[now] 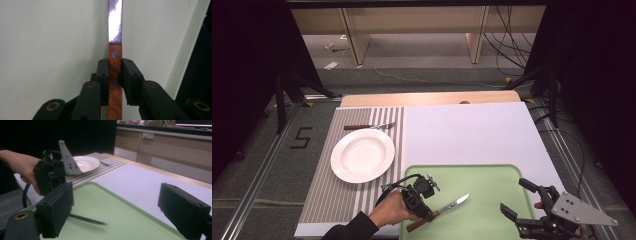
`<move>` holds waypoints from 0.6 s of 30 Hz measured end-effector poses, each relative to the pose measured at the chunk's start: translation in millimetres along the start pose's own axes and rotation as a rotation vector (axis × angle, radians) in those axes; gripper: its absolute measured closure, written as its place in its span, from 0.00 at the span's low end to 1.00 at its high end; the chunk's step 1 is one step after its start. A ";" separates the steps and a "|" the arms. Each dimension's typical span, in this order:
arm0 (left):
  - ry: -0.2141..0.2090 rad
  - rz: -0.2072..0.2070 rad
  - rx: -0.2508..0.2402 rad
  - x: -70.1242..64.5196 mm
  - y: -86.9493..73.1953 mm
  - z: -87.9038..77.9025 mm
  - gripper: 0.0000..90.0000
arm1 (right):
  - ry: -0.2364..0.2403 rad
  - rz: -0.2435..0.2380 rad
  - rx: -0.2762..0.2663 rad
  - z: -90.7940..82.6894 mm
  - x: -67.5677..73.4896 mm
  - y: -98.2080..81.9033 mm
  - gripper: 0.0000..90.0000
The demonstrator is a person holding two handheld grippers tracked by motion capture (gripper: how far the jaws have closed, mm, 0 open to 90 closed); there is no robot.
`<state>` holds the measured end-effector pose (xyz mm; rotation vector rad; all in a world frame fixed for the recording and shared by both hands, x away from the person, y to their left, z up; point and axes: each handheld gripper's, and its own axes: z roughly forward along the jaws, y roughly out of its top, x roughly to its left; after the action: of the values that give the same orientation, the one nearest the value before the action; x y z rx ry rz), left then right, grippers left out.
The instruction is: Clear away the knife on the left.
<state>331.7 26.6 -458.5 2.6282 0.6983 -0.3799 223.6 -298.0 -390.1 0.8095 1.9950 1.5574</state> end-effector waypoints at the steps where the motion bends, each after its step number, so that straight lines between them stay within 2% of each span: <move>1: 0.000 0.000 0.000 0.0 0.0 0.0 0.85 | 0.000 0.000 0.000 0.0 0.0 0.0 0.16; 2: -0.003 -0.019 0.013 -0.9 -0.8 1.2 0.85 | 0.001 -0.001 0.002 -0.1 0.0 0.0 0.16; 4: 0.000 -0.011 0.022 -1.1 -1.2 3.9 0.84 | 0.001 -0.001 0.002 -0.1 0.1 0.0 0.16; 5: -0.011 -0.009 0.018 -1.3 -1.3 4.3 0.78 | 0.001 -0.002 0.001 -0.1 0.2 0.1 0.16; 6: -0.019 -0.010 0.010 -2.3 -1.2 4.1 0.78 | 0.001 -0.002 0.001 -0.1 0.2 0.1 0.16; 7: -0.016 -0.001 0.003 -3.5 -1.0 2.9 0.71 | 0.001 -0.002 0.000 -0.1 0.2 0.1 0.16; 8: -0.015 0.007 -0.001 -4.1 -0.8 2.1 0.71 | 0.000 -0.002 0.003 -0.2 0.3 0.1 0.16; 9: -0.002 0.022 -0.023 -6.6 -0.4 -0.2 0.60 | 0.000 -0.003 0.005 -0.5 0.4 0.2 0.16; 10: -0.002 0.022 -0.023 -6.6 -0.4 -0.2 0.56 | 0.000 -0.003 0.005 -0.5 0.4 0.2 0.16; 12: 0.035 0.055 -0.069 -10.3 -0.2 -4.5 0.41 | -0.001 -0.005 0.004 -0.8 0.4 0.2 0.16; 13: 0.064 0.074 -0.093 -14.0 -0.1 -8.4 0.38 | -0.002 -0.005 0.003 -1.0 0.3 0.2 0.16; 16: 0.089 0.103 -0.121 -19.6 0.3 -12.6 0.30 | -0.002 -0.005 0.003 -1.0 0.4 -0.1 0.16; 18: 0.098 0.119 -0.133 -22.2 0.4 -14.1 0.30 | 0.000 -0.005 0.005 -0.9 0.8 -0.1 0.16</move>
<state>315.5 23.3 -438.1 2.5599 0.5727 -0.1652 222.4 -298.1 -390.1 0.8066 1.9997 1.5505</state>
